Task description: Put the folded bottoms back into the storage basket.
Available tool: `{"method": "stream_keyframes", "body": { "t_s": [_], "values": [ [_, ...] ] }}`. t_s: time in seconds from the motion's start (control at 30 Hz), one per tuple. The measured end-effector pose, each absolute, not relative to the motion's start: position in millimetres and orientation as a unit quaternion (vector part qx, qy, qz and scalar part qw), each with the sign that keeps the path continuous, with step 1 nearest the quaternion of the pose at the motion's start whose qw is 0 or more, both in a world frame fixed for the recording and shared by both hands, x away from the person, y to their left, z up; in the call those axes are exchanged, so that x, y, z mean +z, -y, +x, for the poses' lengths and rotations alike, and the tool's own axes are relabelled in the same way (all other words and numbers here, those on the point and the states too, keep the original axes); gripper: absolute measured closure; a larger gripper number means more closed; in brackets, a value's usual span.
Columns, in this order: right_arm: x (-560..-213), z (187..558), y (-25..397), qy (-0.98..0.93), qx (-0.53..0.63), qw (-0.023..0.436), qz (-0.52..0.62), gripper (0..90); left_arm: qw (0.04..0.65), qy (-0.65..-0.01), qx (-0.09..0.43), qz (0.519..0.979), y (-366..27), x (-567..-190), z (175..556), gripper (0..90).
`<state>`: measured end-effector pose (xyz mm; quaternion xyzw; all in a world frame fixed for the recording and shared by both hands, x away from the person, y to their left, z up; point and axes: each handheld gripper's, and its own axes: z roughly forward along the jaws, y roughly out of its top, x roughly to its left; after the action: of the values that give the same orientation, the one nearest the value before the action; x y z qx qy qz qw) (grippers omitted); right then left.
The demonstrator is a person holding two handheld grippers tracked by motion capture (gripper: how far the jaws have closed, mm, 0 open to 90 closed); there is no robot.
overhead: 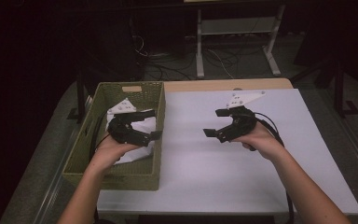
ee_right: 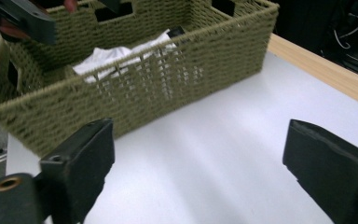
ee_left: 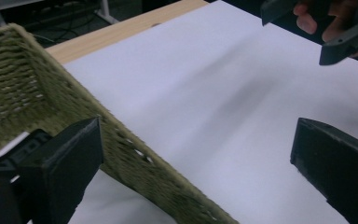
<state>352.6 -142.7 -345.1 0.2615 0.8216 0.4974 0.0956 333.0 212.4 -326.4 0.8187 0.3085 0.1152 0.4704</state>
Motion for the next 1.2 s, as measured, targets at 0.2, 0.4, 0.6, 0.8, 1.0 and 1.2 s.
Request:
{"method": "stream_keyframes", "body": {
  "t_s": [0.2, 0.4, 0.6, 0.8, 1.0, 1.2],
  "values": [
    [-352.0, 339.9, 166.0, -0.824, 0.492, 0.098, 0.263, 2.7, 0.478, -0.294, 0.099, 0.822, -207.6, -331.8, 322.3, 0.0],
    [-360.2, 325.2, 189.3, -0.827, 0.486, 0.098, 0.266, 1.8, 0.481, -0.274, 0.091, 0.828, -202.5, -334.9, 312.6, 0.0],
    [-366.3, 308.3, 212.0, -0.818, 0.491, 0.109, 0.279, 1.8, 0.483, -0.25, 0.084, 0.835, -198.0, -339.7, 303.7, 0.0],
    [-367.3, 293.5, 232.4, -0.811, 0.494, 0.122, 0.288, 1.6, 0.49, -0.24, 0.079, 0.834, -197.8, -341.3, 297.8, 0.0],
    [-370.9, 281.7, 250.6, -0.802, 0.499, 0.131, 0.3, 1.6, 0.501, -0.24, 0.078, 0.828, -202.1, -342.4, 296.2, 0.0],
    [-377.0, 274.9, 262.2, -0.799, 0.499, 0.134, 0.308, 1.6, 0.503, -0.241, 0.073, 0.827, -203.4, -342.6, 296.0, 0.0]
  ]
}}
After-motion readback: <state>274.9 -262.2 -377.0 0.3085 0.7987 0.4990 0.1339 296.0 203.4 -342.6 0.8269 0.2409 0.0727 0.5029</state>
